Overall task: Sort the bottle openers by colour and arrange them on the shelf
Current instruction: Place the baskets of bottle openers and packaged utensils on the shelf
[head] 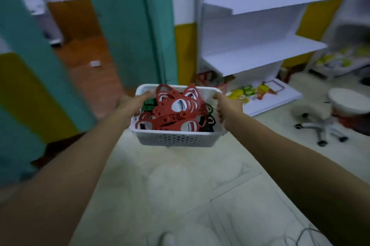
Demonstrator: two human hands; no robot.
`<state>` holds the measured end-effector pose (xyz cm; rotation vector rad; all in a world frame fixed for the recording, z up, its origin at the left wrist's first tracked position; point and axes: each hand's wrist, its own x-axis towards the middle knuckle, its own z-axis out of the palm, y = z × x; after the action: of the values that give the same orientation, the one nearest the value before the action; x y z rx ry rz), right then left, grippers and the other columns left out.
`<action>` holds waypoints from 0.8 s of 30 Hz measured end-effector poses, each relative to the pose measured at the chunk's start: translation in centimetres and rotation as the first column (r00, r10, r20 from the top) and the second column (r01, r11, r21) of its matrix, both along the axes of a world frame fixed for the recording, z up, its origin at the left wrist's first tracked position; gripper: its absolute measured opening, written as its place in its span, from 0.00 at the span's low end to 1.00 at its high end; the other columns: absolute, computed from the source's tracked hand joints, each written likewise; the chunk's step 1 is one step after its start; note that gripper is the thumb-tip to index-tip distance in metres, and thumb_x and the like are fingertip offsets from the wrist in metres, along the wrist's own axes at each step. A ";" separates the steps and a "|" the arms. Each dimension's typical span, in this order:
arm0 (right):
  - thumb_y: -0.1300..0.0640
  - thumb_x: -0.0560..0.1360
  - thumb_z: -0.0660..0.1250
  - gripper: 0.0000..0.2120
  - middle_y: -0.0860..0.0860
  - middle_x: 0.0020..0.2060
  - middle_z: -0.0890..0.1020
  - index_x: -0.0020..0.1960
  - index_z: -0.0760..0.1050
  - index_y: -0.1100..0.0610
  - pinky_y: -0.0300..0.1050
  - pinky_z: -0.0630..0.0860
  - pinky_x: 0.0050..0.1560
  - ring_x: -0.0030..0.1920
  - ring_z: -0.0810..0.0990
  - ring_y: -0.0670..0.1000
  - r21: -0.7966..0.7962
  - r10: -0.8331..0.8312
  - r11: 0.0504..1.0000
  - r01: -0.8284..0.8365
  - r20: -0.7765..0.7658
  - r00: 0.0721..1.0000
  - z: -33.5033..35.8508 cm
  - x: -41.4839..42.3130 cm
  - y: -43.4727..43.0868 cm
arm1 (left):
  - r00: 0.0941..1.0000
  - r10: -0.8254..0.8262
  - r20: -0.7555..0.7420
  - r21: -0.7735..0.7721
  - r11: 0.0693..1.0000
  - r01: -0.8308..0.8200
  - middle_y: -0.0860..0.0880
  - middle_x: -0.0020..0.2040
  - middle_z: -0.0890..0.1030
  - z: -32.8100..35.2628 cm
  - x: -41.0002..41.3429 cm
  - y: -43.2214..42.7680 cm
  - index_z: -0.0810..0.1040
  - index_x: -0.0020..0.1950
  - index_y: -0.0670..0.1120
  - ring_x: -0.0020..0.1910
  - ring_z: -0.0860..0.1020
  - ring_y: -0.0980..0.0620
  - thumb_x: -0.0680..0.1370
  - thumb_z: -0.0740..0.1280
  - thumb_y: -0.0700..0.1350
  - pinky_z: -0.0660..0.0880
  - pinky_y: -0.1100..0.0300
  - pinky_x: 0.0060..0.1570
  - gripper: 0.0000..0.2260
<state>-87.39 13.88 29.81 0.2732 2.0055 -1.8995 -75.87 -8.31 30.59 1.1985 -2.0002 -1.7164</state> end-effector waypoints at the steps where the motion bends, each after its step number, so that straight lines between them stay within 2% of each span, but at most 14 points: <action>1: 0.51 0.68 0.70 0.12 0.54 0.33 0.74 0.42 0.72 0.58 0.39 0.65 0.25 0.27 0.70 0.50 0.001 -0.043 0.999 0.043 0.002 0.999 0.2 -2.4 1.2 | 0.999 -0.049 0.003 -0.005 0.999 0.049 0.39 0.44 0.76 -0.2 -3.4 0.4 0.73 0.64 0.35 0.39 0.76 0.43 0.67 0.73 0.61 0.74 0.51 0.47 0.37; 2: 0.51 0.68 0.71 0.13 0.54 0.32 0.74 0.41 0.72 0.59 0.39 0.66 0.25 0.27 0.71 0.50 0.010 -0.077 0.997 0.077 0.003 0.997 0.4 -4.5 2.1 | 0.997 -0.073 -0.003 -0.020 0.997 0.073 0.33 0.45 0.77 -0.4 -6.2 0.9 0.71 0.65 0.33 0.42 0.78 0.39 0.66 0.74 0.60 0.74 0.51 0.47 0.39; 3: 0.50 0.67 0.71 0.13 0.53 0.31 0.75 0.40 0.72 0.59 0.38 0.66 0.25 0.26 0.71 0.50 0.015 -0.115 0.993 0.115 -0.010 0.993 0.6 -6.8 3.1 | 0.994 -0.111 -0.009 -0.022 0.994 0.111 0.29 0.50 0.77 -0.5 -9.5 1.6 0.70 0.65 0.31 0.48 0.79 0.36 0.65 0.75 0.60 0.74 0.51 0.50 0.41; 4: 0.50 0.67 0.72 0.14 0.53 0.30 0.74 0.40 0.72 0.59 0.38 0.66 0.24 0.26 0.72 0.50 0.019 -0.152 0.988 0.153 -0.033 0.988 1.0 -9.2 4.0 | 0.989 -0.147 -0.019 -0.002 0.989 0.147 0.28 0.56 0.76 -0.5 -12.7 2.3 0.69 0.66 0.31 0.52 0.78 0.35 0.64 0.76 0.60 0.74 0.47 0.55 0.43; 5: 0.49 0.67 0.72 0.15 0.53 0.31 0.74 0.41 0.72 0.59 0.38 0.66 0.25 0.27 0.72 0.50 0.026 -0.190 0.981 0.192 -0.056 0.980 1.4 -11.6 4.8 | 0.983 -0.181 -0.033 0.013 0.983 0.182 0.29 0.58 0.75 -0.6 -16.0 3.0 0.70 0.66 0.32 0.51 0.78 0.36 0.63 0.76 0.61 0.74 0.44 0.57 0.43; 7: 0.48 0.66 0.72 0.18 0.53 0.32 0.75 0.47 0.73 0.59 0.41 0.69 0.28 0.29 0.73 0.51 0.059 -0.257 0.963 0.262 -0.078 0.963 2.2 -15.9 6.4 | 0.963 -0.267 -0.045 -0.005 0.964 0.267 0.31 0.53 0.78 -0.3 -22.2 4.4 0.72 0.65 0.34 0.44 0.78 0.41 0.64 0.75 0.62 0.75 0.48 0.54 0.41; 8: 0.48 0.66 0.72 0.19 0.54 0.33 0.75 0.48 0.74 0.60 0.42 0.70 0.30 0.30 0.73 0.52 0.080 -0.293 0.951 0.300 -0.087 0.952 2.5 -18.0 7.3 | 0.945 -0.322 -0.047 -0.014 0.947 0.322 0.33 0.51 0.79 0.0 -25.5 5.2 0.72 0.64 0.35 0.45 0.79 0.40 0.65 0.74 0.62 0.75 0.52 0.50 0.39; 10: 0.47 0.66 0.71 0.17 0.54 0.32 0.76 0.47 0.75 0.59 0.42 0.70 0.30 0.29 0.73 0.51 0.100 -0.361 0.923 0.371 -0.104 0.927 3.0 -22.0 9.2 | 0.913 -0.404 -0.052 -0.007 0.915 0.404 0.34 0.56 0.79 0.3 -31.7 6.6 0.72 0.64 0.35 0.55 0.78 0.38 0.66 0.74 0.61 0.75 0.49 0.52 0.38; 12: 0.49 0.67 0.71 0.13 0.53 0.29 0.75 0.43 0.75 0.58 0.41 0.67 0.27 0.27 0.71 0.50 0.099 -0.426 0.895 0.434 -0.096 0.900 3.1 -25.4 11.2 | 0.888 -0.455 -0.061 -0.026 0.890 0.455 0.34 0.56 0.79 0.3 -37.2 8.3 0.72 0.63 0.35 0.57 0.77 0.37 0.67 0.73 0.60 0.75 0.47 0.55 0.36; 14: 0.50 0.68 0.71 0.11 0.53 0.29 0.74 0.39 0.74 0.57 0.40 0.66 0.25 0.27 0.70 0.50 0.110 -0.498 0.857 0.503 -0.075 0.864 2.6 -28.7 13.2 | 0.850 -0.526 -0.036 -0.056 0.850 0.524 0.38 0.46 0.80 0.1 -42.2 10.6 0.73 0.59 0.34 0.49 0.79 0.39 0.67 0.73 0.61 0.76 0.51 0.47 0.35; 16: 0.50 0.68 0.71 0.13 0.53 0.30 0.74 0.42 0.74 0.59 0.40 0.66 0.26 0.27 0.71 0.50 0.125 -0.562 0.815 0.565 -0.062 0.825 2.0 -32.0 15.5 | 0.817 -0.577 -0.019 -0.040 0.816 0.576 0.42 0.38 0.77 -0.5 -47.2 12.9 0.75 0.52 0.35 0.38 0.77 0.43 0.65 0.74 0.62 0.74 0.54 0.40 0.32; 20: 0.51 0.68 0.71 0.13 0.54 0.34 0.77 0.44 0.76 0.61 0.44 0.72 0.33 0.31 0.74 0.51 0.195 -0.619 0.764 0.614 -0.042 0.784 -0.4 -39.5 20.9 | 0.748 -0.664 0.015 0.016 0.748 0.664 0.44 0.30 0.73 -3.0 -56.3 17.7 0.75 0.41 0.38 0.29 0.71 0.47 0.64 0.76 0.60 0.71 0.54 0.38 0.26; 22: 0.51 0.68 0.71 0.13 0.55 0.34 0.78 0.42 0.76 0.61 0.43 0.73 0.33 0.31 0.75 0.51 0.187 -0.636 0.754 0.629 -0.031 0.771 -1.7 -43.7 23.6 | 0.727 -0.686 0.033 0.031 0.728 0.685 0.45 0.27 0.72 -4.0 -60.5 20.4 0.73 0.35 0.41 0.26 0.70 0.49 0.64 0.76 0.60 0.70 0.58 0.34 0.23; 24: 0.51 0.68 0.71 0.14 0.56 0.36 0.79 0.44 0.75 0.61 0.43 0.74 0.33 0.32 0.76 0.52 0.207 -0.635 0.754 0.623 -0.016 0.773 -2.8 -48.2 26.2 | 0.722 -0.691 0.042 0.009 0.723 0.691 0.46 0.28 0.72 -4.8 -64.9 23.1 0.72 0.35 0.44 0.24 0.70 0.50 0.66 0.75 0.58 0.69 0.64 0.26 0.20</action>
<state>-135.61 40.12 27.05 1.1856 2.2509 -1.9960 -140.80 14.83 25.80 0.4686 -2.7010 -1.9743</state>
